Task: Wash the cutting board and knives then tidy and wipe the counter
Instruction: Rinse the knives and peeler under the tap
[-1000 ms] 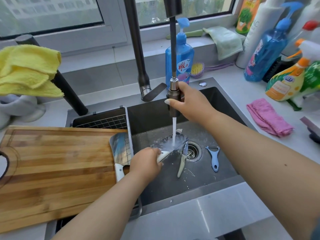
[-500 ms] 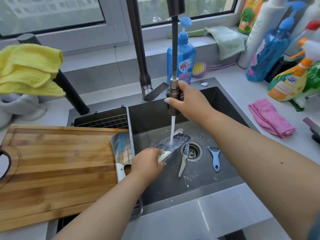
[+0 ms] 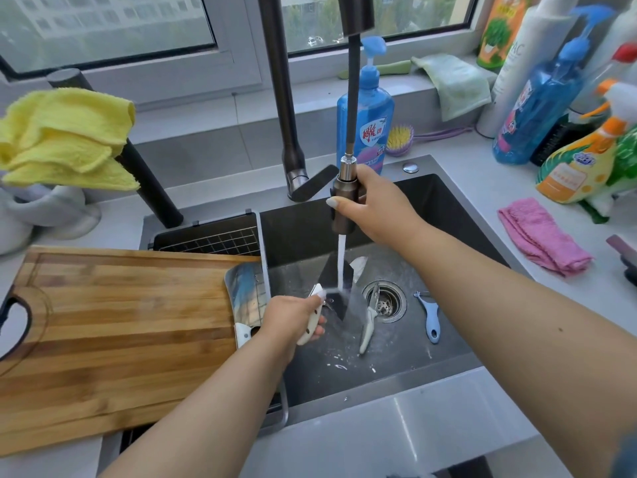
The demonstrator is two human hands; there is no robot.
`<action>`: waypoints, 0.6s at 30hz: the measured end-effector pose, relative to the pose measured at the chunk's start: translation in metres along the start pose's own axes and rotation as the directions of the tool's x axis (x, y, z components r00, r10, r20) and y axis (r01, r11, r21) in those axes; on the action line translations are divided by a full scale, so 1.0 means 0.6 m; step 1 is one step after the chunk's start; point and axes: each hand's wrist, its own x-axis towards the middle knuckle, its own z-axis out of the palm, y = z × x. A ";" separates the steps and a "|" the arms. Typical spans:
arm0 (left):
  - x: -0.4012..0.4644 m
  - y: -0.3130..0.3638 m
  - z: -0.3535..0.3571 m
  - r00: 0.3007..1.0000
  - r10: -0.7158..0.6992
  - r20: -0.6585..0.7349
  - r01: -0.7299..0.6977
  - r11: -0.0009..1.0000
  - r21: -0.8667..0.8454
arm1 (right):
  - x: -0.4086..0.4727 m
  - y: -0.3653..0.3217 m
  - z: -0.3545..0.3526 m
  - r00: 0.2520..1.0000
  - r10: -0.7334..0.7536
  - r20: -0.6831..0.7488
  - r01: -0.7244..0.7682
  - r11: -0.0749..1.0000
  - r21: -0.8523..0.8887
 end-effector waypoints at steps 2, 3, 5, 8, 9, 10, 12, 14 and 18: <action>0.002 0.002 0.000 1.000 -0.013 0.015 0.014 0.999 -0.049 | -0.002 -0.004 0.007 1.000 0.008 0.011 -0.009 0.999 0.038; 0.000 0.003 0.001 1.000 -0.020 0.018 0.021 0.998 -0.066 | -0.003 -0.006 0.010 1.000 0.009 0.012 -0.010 0.999 0.048; 0.002 0.004 0.004 0.999 -0.031 0.011 0.032 0.996 -0.080 | -0.004 -0.009 0.013 1.000 0.008 0.012 -0.009 0.998 0.054; 0.004 0.001 0.006 0.998 -0.056 0.016 0.057 0.994 -0.096 | -0.005 -0.009 0.017 1.000 -0.001 0.009 0.000 0.998 0.058; 0.004 0.000 0.006 0.998 -0.062 0.016 0.063 0.993 -0.095 | -0.005 -0.009 0.017 1.000 -0.001 0.007 0.001 0.998 0.060; 0.004 -0.002 0.006 0.998 -0.066 0.018 0.068 0.993 -0.094 | -0.005 -0.009 0.017 1.000 0.001 0.006 -0.002 0.998 0.059; 0.001 -0.004 0.007 0.997 -0.068 0.029 0.071 0.993 -0.095 | -0.004 -0.008 0.015 1.000 0.006 0.001 -0.006 0.999 0.048; -0.004 -0.005 0.008 0.997 -0.061 0.043 0.065 0.994 -0.090 | -0.001 -0.006 0.012 1.000 0.004 -0.009 -0.004 0.999 0.031; -0.013 -0.006 0.006 0.997 -0.051 0.051 0.054 0.996 -0.073 | 0.005 0.000 0.010 1.000 0.001 -0.031 -0.001 1.000 0.011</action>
